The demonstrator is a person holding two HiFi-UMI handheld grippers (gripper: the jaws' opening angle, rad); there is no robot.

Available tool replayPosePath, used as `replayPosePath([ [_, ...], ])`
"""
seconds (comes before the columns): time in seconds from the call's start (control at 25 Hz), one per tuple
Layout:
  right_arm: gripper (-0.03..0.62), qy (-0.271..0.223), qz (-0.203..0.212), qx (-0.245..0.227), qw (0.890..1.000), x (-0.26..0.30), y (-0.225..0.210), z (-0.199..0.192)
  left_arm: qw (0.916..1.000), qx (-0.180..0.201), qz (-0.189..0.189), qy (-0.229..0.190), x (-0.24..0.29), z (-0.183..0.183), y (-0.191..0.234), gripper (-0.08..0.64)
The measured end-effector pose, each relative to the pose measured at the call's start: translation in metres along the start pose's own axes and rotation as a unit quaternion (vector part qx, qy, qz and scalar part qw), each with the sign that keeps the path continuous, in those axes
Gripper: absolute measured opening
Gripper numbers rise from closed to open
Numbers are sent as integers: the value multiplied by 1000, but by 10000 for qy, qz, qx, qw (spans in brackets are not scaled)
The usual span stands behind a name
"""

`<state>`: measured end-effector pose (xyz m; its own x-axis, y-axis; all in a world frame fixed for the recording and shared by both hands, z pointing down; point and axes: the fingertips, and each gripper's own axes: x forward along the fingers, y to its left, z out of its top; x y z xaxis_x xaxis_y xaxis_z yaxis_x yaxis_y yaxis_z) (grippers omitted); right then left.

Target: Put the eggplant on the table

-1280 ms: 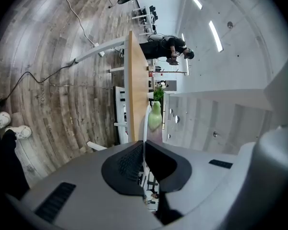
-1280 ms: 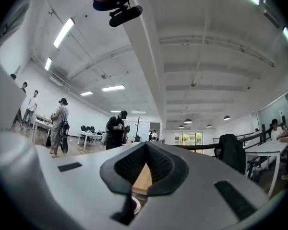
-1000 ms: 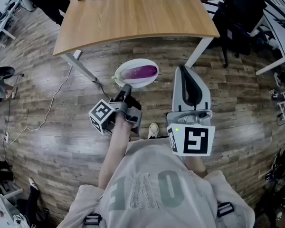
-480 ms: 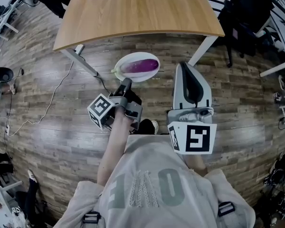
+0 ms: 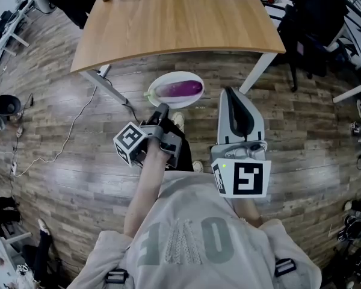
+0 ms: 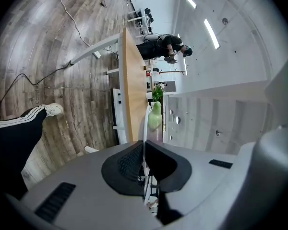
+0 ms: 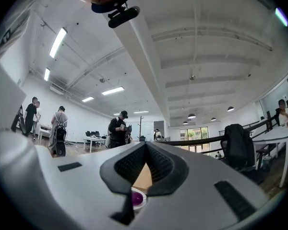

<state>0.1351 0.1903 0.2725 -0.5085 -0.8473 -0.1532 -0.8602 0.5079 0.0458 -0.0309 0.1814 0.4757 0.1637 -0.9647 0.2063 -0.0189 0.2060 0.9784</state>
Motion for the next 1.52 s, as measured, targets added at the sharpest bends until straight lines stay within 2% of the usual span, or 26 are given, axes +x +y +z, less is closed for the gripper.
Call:
replayPosePath([
  [0.32, 18, -93, -137, -84, 9998, 30, -20, -5, 9999, -32, -42, 91, 37, 7, -1, 18],
  [0.64, 18, 35, 42, -200, 9998, 72, -20, -15, 9999, -106, 10, 36, 77, 27, -1, 18],
  [0.88, 18, 136, 9, -212, 9997, 120, -24, -26, 9997, -210, 89, -23, 120, 58, -2, 18],
  [1.08, 18, 305, -55, -294, 9991, 173, -37, -40, 9998, -123, 150, 68, 170, 84, -19, 18],
  [1.52, 18, 455, -215, -322, 9982, 311, -38, -54, 9996, 92, 214, 143, 263, 174, -55, 18],
])
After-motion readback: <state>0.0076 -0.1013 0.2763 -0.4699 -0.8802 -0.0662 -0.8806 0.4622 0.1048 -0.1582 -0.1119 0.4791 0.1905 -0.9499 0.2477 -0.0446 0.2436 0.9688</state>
